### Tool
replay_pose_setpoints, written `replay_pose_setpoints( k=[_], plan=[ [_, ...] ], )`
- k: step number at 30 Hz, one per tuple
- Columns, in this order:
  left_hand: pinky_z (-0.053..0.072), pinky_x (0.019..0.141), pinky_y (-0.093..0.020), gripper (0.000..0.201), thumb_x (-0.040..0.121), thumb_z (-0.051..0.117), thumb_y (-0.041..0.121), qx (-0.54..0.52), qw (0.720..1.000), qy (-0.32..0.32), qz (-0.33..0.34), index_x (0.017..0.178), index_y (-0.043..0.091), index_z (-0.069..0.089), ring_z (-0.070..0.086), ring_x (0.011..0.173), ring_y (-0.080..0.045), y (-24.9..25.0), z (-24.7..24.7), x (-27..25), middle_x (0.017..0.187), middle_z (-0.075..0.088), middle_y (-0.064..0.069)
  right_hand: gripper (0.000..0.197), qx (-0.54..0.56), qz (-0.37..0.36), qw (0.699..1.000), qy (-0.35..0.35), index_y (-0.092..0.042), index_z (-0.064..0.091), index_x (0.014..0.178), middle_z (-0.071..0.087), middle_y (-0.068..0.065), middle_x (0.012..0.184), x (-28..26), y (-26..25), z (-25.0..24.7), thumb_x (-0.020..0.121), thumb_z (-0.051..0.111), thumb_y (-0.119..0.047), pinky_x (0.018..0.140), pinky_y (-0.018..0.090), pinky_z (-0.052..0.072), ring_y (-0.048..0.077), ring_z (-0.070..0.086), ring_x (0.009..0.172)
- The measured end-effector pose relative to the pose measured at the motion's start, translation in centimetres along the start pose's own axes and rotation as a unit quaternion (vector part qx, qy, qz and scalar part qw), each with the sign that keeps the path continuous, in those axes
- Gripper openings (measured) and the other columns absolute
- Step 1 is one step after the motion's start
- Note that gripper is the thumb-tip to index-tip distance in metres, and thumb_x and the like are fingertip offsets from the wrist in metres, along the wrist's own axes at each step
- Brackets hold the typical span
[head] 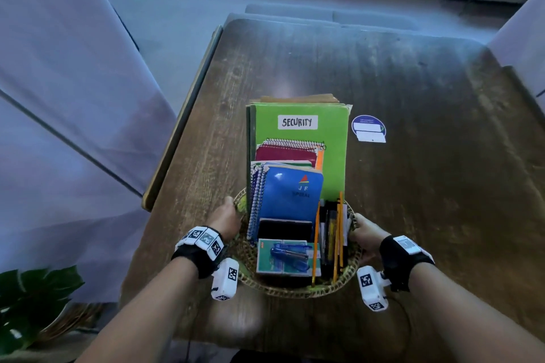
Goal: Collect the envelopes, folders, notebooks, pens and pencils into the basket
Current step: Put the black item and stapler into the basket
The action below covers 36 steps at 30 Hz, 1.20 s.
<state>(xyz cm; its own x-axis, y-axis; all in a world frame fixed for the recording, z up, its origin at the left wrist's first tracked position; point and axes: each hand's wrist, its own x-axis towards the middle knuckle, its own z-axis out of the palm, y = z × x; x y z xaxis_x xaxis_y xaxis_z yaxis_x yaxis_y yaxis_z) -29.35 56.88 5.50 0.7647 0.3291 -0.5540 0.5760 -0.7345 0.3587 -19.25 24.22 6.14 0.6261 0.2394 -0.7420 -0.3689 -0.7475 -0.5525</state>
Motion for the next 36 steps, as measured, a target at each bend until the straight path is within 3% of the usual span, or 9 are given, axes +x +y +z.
replay_pose_setpoints(
  k=[5, 10, 18, 21, 25, 29, 32, 34, 36],
  plan=[
    [0.041, 0.070, -0.036, 0.015, 0.099, 0.045, 0.014, 0.003, 0.999, 0.023, 0.035, 0.109, 0.005, 0.039, 0.057, 0.083, -0.031, 7.1, -2.5, 2.1, 0.107, 0.064, -0.022, 0.012, 0.016, -0.032, 0.999, -0.015, -0.004, 0.062, 0.106, 0.073, 0.024, 0.094, -0.2, -2.0, -7.7, 0.098, 0.053, -0.005, 0.046, 0.037, 0.058, 0.033, 0.073, 0.071],
    [0.040, 0.074, -0.035, 0.021, 0.101, 0.047, 0.023, -0.017, 0.998, 0.035, 0.053, 0.110, 0.007, 0.039, 0.057, 0.091, -0.032, 15.6, -5.4, 5.0, 0.114, 0.062, -0.022, 0.018, 0.026, -0.037, 0.999, -0.020, -0.006, 0.070, 0.100, 0.072, 0.028, 0.095, 1.3, -3.3, -16.3, 0.098, 0.053, -0.012, 0.061, 0.046, 0.060, 0.045, 0.072, 0.084],
    [0.041, 0.074, -0.035, 0.024, 0.102, 0.047, 0.023, -0.016, 0.996, 0.056, 0.065, 0.117, 0.007, 0.040, 0.054, 0.089, -0.027, 27.6, -8.1, 10.8, 0.112, 0.060, -0.015, 0.018, 0.075, -0.064, 0.995, 0.008, -0.003, 0.071, 0.091, 0.070, 0.023, 0.082, 4.4, -5.3, -27.9, 0.098, 0.056, -0.012, 0.045, 0.030, 0.052, 0.032, 0.068, 0.063],
    [0.041, 0.075, -0.036, 0.020, 0.100, 0.048, 0.024, -0.022, 0.997, 0.051, 0.058, 0.110, 0.010, 0.037, 0.053, 0.090, -0.028, 30.9, -7.9, 13.4, 0.104, 0.055, -0.012, 0.020, 0.078, -0.056, 0.995, 0.009, -0.006, 0.072, 0.092, 0.073, 0.024, 0.090, 6.6, -5.5, -31.6, 0.098, 0.059, -0.020, 0.056, 0.035, 0.054, 0.036, 0.069, 0.076],
    [0.040, 0.075, -0.035, 0.017, 0.100, 0.047, 0.022, -0.017, 0.998, 0.046, 0.050, 0.108, 0.011, 0.037, 0.052, 0.090, -0.027, 34.1, -7.1, 16.7, 0.103, 0.054, -0.011, 0.020, 0.086, -0.038, 0.996, 0.006, -0.002, 0.068, 0.101, 0.073, 0.022, 0.089, 9.8, -5.1, -34.8, 0.101, 0.050, -0.011, 0.053, 0.036, 0.059, 0.032, 0.072, 0.070],
    [0.040, 0.074, -0.034, 0.015, 0.099, 0.046, 0.020, -0.008, 0.998, 0.047, 0.050, 0.108, 0.010, 0.040, 0.053, 0.089, -0.028, 36.3, -5.8, 20.7, 0.110, 0.060, -0.016, 0.022, 0.074, -0.034, 0.997, -0.006, -0.001, 0.068, 0.104, 0.071, 0.029, 0.098, 13.7, -4.2, -36.6, 0.101, 0.049, -0.012, 0.075, 0.061, 0.057, 0.046, 0.071, 0.087],
    [0.041, 0.075, -0.034, 0.016, 0.099, 0.046, 0.019, -0.004, 0.997, 0.052, 0.049, 0.109, 0.009, 0.040, 0.053, 0.089, -0.028, 37.1, -4.8, 23.4, 0.112, 0.061, -0.018, 0.025, 0.072, -0.032, 0.997, 0.004, -0.001, 0.066, 0.106, 0.073, 0.023, 0.086, 16.4, -3.9, -37.4, 0.103, 0.043, -0.007, 0.055, 0.046, 0.060, 0.034, 0.073, 0.070],
    [0.041, 0.075, -0.034, 0.014, 0.099, 0.045, 0.019, -0.006, 0.998, 0.047, 0.045, 0.108, 0.010, 0.039, 0.053, 0.088, -0.027, 37.7, -4.2, 24.9, 0.108, 0.060, -0.014, 0.026, 0.069, -0.032, 0.997, -0.002, -0.003, 0.066, 0.106, 0.073, 0.021, 0.085, 18.5, -3.5, -38.1, 0.103, 0.041, -0.007, 0.053, 0.047, 0.060, 0.032, 0.073, 0.068],
    [0.041, 0.074, -0.035, 0.013, 0.100, 0.045, 0.020, -0.008, 0.998, 0.043, 0.040, 0.108, 0.011, 0.040, 0.054, 0.088, -0.026, 38.0, -3.9, 26.2, 0.104, 0.059, -0.012, 0.025, 0.079, -0.024, 0.997, 0.000, -0.001, 0.064, 0.107, 0.072, 0.018, 0.080, 19.9, -3.3, -38.5, 0.103, 0.040, -0.005, 0.044, 0.037, 0.057, 0.027, 0.073, 0.062]
  ],
)
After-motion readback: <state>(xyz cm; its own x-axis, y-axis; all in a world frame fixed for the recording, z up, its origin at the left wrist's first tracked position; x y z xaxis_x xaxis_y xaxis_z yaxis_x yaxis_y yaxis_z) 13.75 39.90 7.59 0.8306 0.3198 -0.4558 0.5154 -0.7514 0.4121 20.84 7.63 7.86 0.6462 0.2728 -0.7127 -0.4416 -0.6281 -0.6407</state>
